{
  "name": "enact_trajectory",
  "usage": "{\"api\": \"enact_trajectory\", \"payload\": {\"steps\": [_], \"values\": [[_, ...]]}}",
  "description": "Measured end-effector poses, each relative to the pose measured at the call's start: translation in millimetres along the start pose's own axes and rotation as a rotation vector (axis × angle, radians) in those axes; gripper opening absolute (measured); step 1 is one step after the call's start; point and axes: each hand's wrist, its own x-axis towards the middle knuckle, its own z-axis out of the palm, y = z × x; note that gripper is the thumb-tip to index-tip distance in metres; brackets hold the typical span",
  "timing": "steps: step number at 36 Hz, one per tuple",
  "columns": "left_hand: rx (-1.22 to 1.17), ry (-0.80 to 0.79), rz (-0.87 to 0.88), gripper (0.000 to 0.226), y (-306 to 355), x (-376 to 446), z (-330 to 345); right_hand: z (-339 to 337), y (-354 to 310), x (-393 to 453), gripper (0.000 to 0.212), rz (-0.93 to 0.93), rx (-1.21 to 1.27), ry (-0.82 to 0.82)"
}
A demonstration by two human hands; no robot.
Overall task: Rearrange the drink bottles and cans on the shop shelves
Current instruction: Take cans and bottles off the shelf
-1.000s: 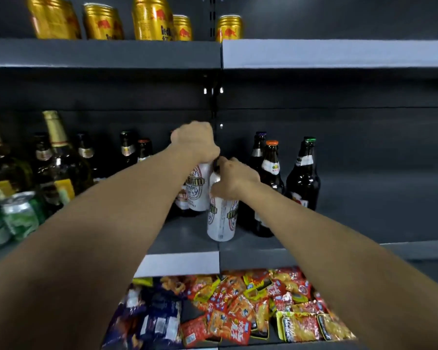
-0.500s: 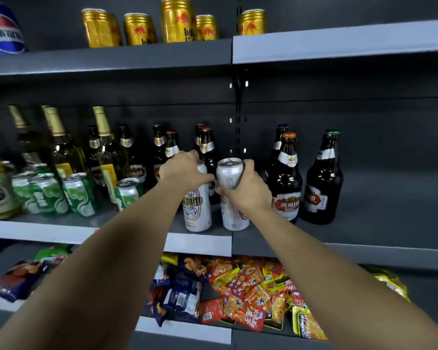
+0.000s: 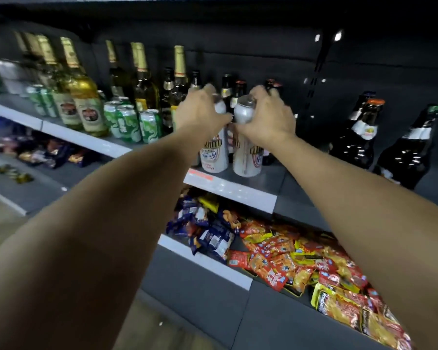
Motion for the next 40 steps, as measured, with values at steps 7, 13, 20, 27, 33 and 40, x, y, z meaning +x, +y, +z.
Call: {"api": "enact_trajectory", "payload": {"steps": [7,13,20,27,33,40], "values": [[0.169,0.028,-0.184,0.049,-97.1,-32.4,-46.0,56.6,-91.4,-14.3,0.076,-0.172,0.078,-0.155],[0.285,0.007,-0.441,0.045,-217.3,-85.9,-66.4,137.7,-175.4,-50.0,0.083,-0.260,0.101,-0.353],[0.331,-0.062,-0.664,0.049,-338.9,-137.5,-101.4,228.1,-277.9,-87.4,0.086,-0.379,0.168,-0.538],[0.330,-0.048,-0.762,0.047,-447.0,-142.7,-147.4,302.2,-391.5,-101.8,0.078,-0.464,0.181,-0.630],[0.335,-0.047,-0.809,0.049,-537.3,-133.4,-177.5,352.8,-474.0,-93.0,0.080,-0.487,0.153,-0.697],[0.291,-0.022,-0.889,0.048,-631.5,-111.6,-190.4,410.6,-546.6,-62.7,0.082,-0.558,0.118,-0.705]]}}
